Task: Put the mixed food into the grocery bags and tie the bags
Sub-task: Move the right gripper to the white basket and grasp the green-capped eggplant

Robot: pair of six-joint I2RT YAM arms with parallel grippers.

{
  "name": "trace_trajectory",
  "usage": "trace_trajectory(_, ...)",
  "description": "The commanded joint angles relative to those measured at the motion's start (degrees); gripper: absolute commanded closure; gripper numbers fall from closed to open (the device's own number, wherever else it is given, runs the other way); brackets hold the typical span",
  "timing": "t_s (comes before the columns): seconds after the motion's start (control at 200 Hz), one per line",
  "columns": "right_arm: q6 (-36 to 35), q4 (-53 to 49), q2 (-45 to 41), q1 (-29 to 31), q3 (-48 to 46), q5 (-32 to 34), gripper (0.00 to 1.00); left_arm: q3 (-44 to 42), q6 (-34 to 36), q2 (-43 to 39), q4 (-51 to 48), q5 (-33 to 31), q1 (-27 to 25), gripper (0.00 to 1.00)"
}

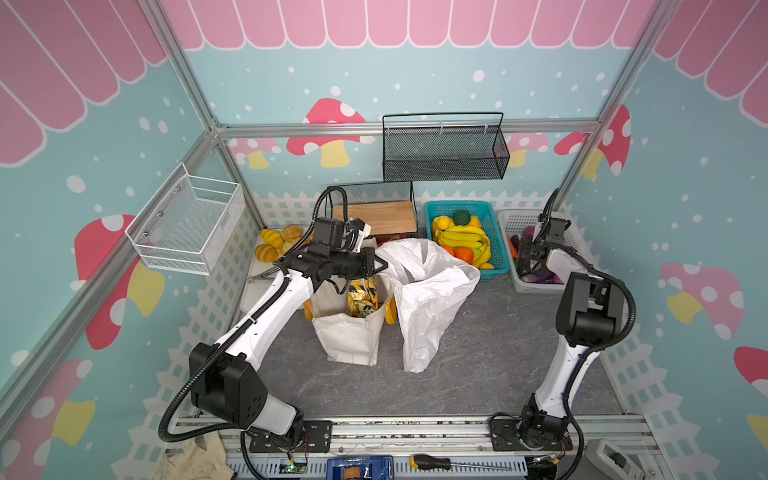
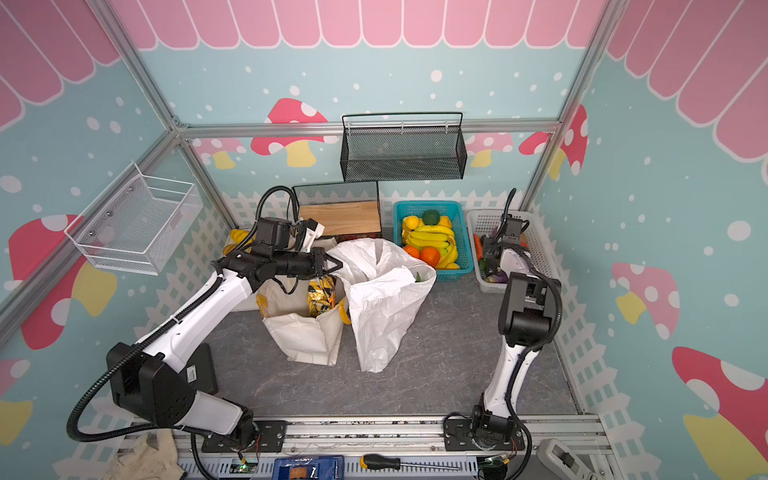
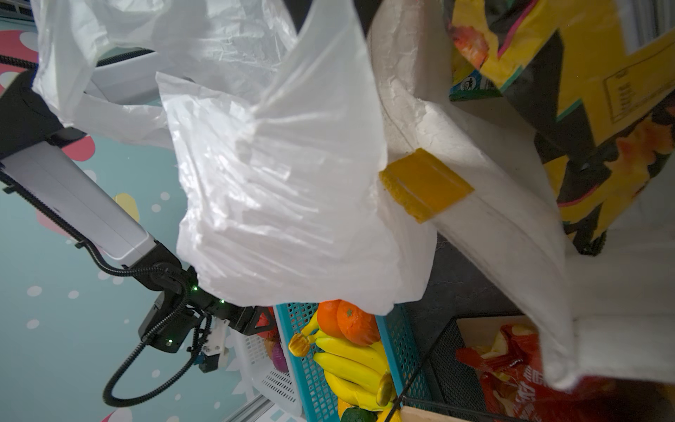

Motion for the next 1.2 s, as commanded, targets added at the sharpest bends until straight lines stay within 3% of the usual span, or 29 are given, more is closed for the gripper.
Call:
trace_trajectory(0.0, -2.89, -3.77, 4.23, -0.42, 5.94, -0.3, 0.34, 0.44, 0.55, -0.09, -0.63, 0.09, -0.13, 1.0)
trace_trajectory(0.365, -4.0, -8.38, 12.77, -0.74, 16.06, -3.79, 0.55, 0.43, 0.73, -0.39, -0.59, -0.24, -0.2, 1.0)
trace_trajectory(0.6, -3.97, -10.3, 9.52, -1.59, 17.51, -6.49, 0.72, 0.3, 0.73, -0.7, -0.59, -0.35, -0.19, 1.0)
trace_trajectory(0.786, -1.0, -5.71, -2.55, -1.58, 9.76, -11.2, 0.76, 0.43, 0.55, -0.78, -0.59, -0.09, -0.2, 1.0)
trace_trajectory(1.196, 12.73, 23.15, -41.74, 0.7, -28.71, -25.47, 0.79, 0.2, -0.15, -0.27, 0.02, 0.91, -0.47, 1.0)
